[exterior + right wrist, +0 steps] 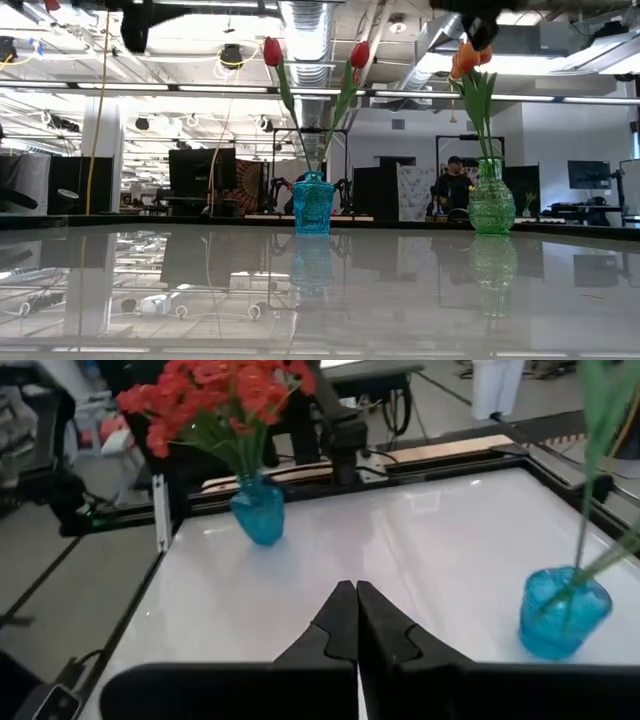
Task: Sort flowers into vase by color
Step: Return to Home Position
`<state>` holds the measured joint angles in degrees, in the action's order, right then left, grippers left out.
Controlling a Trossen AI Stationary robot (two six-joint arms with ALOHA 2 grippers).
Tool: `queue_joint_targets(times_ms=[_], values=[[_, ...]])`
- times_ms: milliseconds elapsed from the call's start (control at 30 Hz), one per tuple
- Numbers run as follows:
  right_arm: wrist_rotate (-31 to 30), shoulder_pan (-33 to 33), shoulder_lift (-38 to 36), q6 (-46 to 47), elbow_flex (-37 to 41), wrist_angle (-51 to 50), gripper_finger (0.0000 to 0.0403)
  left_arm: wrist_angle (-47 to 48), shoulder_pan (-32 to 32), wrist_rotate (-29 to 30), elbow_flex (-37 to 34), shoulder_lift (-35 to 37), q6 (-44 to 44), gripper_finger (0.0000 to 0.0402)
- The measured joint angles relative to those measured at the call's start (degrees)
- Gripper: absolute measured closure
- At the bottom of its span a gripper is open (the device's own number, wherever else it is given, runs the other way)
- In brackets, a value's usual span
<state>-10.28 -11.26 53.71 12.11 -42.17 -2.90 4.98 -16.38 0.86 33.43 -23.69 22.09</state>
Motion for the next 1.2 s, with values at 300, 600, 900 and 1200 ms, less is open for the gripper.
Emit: queue_joint_targets(times_ms=[300,600,900,1200], values=[[7.8,8.5,-2.9,2.5,11.6,13.6,0.0384,-3.0,1.0,-1.3,-8.8,1.1,-1.3,0.0201],[17.6,21.3,-3.0,7.3,20.3,23.4,0.0385,-8.5,1.0,-2.0,-18.0,2.5,-0.5,0.0201],[19.2,25.3,-2.9,8.0,24.4,27.6,0.0385,-10.9,1.0,-2.0,-23.9,6.7,3.4,0.0201],[14.1,21.4,-5.4,9.8,32.6,37.5,0.0385,-10.7,1.0,-1.9,-25.3,9.9,4.1,0.0201]])
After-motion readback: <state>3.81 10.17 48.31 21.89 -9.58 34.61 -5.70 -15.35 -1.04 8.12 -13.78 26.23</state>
